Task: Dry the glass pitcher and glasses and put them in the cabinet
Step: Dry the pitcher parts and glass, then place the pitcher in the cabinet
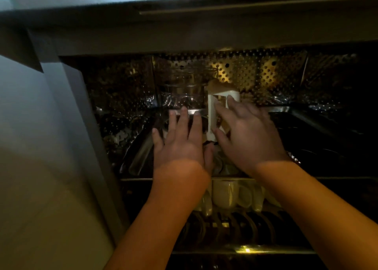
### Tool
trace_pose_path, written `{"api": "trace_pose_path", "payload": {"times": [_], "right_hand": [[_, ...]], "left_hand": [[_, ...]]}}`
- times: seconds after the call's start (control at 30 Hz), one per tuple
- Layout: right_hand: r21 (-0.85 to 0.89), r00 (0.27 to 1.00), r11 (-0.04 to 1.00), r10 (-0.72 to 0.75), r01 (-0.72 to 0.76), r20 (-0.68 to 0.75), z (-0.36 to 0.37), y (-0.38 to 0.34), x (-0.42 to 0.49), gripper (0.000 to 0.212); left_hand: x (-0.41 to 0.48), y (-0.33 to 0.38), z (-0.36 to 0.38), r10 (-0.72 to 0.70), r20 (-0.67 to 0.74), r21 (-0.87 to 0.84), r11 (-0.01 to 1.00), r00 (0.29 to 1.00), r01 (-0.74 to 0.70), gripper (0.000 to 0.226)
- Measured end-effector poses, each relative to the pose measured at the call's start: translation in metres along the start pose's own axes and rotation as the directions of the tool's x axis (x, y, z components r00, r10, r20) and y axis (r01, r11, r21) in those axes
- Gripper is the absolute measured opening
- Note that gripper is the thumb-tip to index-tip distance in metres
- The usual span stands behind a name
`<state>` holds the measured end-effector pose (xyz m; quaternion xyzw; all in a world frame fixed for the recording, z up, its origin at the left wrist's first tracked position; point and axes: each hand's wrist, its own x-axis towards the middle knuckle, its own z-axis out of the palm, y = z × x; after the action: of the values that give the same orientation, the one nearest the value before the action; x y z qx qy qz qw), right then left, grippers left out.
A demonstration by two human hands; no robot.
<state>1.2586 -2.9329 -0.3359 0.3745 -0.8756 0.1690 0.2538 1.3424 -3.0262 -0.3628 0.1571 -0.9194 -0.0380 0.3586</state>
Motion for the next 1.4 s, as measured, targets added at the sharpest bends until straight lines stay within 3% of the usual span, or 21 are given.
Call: {"api": "trace_pose_path", "payload": {"times": [0.1,0.3,0.37,0.5,0.67,0.77,0.9,1.1,1.2,1.4], "right_hand": [[0.017,0.991,0.999,0.039,-0.041,0.125,-0.015,-0.003,-0.014,0.055],[0.02,0.987,0.996,0.086,-0.09,0.135,-0.049,-0.009,-0.049,0.051],[-0.022,0.984,0.994,0.111,-0.109,0.138,-0.058,-0.01,-0.056,0.05],[-0.07,0.997,0.994,0.079,-0.079,0.002,-0.077,-0.009,-0.076,0.04],[-0.074,0.997,0.995,0.072,-0.073,-0.01,-0.11,-0.019,-0.098,0.035],[-0.073,0.996,0.994,0.085,-0.083,0.018,-0.133,-0.024,-0.107,0.038],[-0.082,0.988,0.985,0.154,-0.152,0.019,-0.166,-0.022,-0.115,0.046],[-0.127,0.968,0.961,0.251,-0.247,0.018,-0.222,-0.022,-0.118,0.049],[-0.161,0.959,0.947,0.284,-0.278,0.014,-0.247,-0.02,-0.124,0.052],[-0.251,0.936,0.905,0.35,-0.342,-0.013,-0.295,-0.009,-0.139,0.056]], "left_hand": [[-0.01,0.011,-0.013,0.057,-0.028,0.087,0.995,0.998,-0.055,0.056],[-0.023,0.036,-0.049,0.017,0.192,0.037,0.999,0.981,-0.025,0.061],[-0.03,0.038,-0.058,0.029,0.191,0.005,1.0,0.981,-0.03,0.059],[-0.042,0.047,-0.071,0.092,0.134,0.024,0.995,0.987,-0.096,0.053],[-0.052,0.067,-0.101,0.118,0.176,0.007,0.993,0.977,-0.121,0.05],[-0.053,0.077,-0.118,0.153,0.163,-0.04,0.988,0.975,-0.149,0.046],[-0.046,0.092,-0.143,0.174,0.166,-0.058,0.984,0.971,-0.167,0.056],[-0.032,0.124,-0.181,0.227,0.082,-0.15,0.965,0.971,-0.213,0.042],[-0.031,0.143,-0.193,0.248,0.073,-0.178,0.956,0.966,-0.232,0.055],[-0.031,0.181,-0.215,0.326,0.092,-0.268,0.918,0.941,-0.291,0.055]]}}
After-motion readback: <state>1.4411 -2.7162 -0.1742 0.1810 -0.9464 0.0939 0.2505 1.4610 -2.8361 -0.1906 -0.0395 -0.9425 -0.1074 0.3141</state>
